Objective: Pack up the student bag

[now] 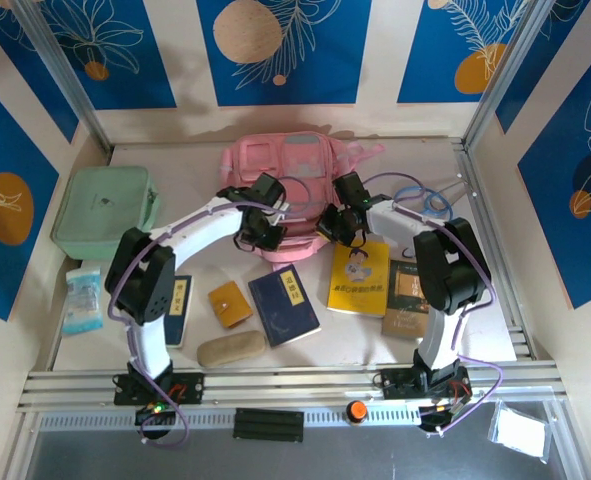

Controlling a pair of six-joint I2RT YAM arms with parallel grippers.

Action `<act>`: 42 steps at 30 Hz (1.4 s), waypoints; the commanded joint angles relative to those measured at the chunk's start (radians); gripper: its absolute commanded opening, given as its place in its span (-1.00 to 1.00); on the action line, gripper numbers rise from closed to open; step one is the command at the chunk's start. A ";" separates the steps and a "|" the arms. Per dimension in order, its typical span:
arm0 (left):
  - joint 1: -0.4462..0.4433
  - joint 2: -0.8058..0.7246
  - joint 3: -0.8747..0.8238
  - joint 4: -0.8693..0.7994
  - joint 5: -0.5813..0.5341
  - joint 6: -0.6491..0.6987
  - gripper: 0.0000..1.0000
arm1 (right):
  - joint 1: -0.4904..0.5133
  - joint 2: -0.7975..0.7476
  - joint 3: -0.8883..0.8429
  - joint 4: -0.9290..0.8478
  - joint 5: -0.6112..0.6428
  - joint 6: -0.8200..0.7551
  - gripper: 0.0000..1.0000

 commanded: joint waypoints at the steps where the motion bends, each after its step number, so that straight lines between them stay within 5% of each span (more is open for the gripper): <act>1: 0.066 -0.070 -0.040 -0.080 -0.062 0.043 -1.00 | -0.015 -0.061 0.023 -0.020 0.084 -0.076 -0.94; 17: 0.273 -0.009 -0.057 -0.058 -0.177 0.107 -1.00 | -0.066 -0.129 0.042 -0.009 0.030 -0.216 -0.99; 23: 0.277 0.052 -0.003 -0.020 -0.050 0.094 -1.00 | -0.089 -0.090 0.029 0.019 0.000 -0.209 -0.88; 31: 0.224 0.034 0.026 0.009 0.090 0.068 -1.00 | -0.119 -0.155 0.012 -0.012 -0.014 -0.192 -0.11; 42: 0.067 0.027 0.113 0.013 0.145 0.044 -1.00 | -0.070 -0.273 -0.060 -0.203 -0.005 0.050 0.46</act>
